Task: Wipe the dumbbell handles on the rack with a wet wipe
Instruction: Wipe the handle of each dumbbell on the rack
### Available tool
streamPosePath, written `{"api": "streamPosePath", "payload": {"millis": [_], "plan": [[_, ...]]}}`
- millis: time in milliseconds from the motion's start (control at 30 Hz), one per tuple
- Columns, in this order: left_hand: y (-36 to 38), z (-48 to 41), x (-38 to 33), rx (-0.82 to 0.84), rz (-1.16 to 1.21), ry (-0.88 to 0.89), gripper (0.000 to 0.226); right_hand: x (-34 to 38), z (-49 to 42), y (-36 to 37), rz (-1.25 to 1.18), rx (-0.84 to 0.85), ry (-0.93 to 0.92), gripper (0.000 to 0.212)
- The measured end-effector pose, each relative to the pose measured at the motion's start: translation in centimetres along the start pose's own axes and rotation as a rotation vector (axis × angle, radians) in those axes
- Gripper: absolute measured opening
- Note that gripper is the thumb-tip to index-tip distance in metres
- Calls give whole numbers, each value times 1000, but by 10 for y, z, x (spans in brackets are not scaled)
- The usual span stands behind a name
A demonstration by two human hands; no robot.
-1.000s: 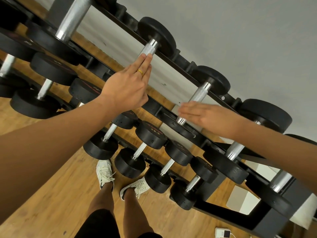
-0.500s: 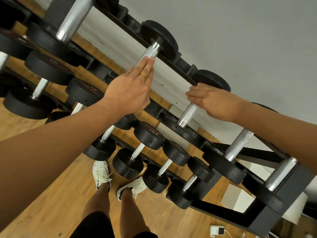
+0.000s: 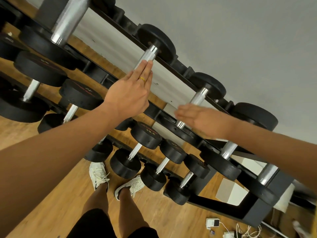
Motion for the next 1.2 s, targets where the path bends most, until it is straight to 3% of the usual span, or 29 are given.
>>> {"api": "streamPosePath", "payload": {"millis": [133,300,433,500,600,733,900,1000,1067,1200], "plan": [[2,-1,0,51,9,-12,70,1,0,1,-91,-7,-88,79],[1,0,1,43,37,-13,68,-47,12,-1,2,-62,180,86],[1,1,1,37,47,-2,68,16,6,10,-16,-68,-30,78],[1,0,-1,42,44,-1,68,14,6,7,-76,-70,-50,77],[3,0,-1,51,27,-2,68,-33,14,0,-80,-53,158,85],[3,1,0,52,30,-1,67,-49,14,2,-107,-99,319,80],[0,1,-1,97,46,-15,69,-6,1,0,-142,-188,219,64],[0,1,-1,122,43,-26,70,-8,1,-6,-225,-156,207,60],[-1,0,-1,129,27,-33,71,-8,1,-8,-286,-125,230,55],[-6,1,-6,135,10,-56,70,-7,2,-11,-502,-303,440,48]]}}
Point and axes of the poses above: each hand's wrist, its own z-axis away from the middle knuckle, its own y-axis out of the palm, x = y × z, the point moved 7 cm from there along -z, towards the middle knuckle, and after that the axes turned 11 degrees about z, right-handed, at the moved point
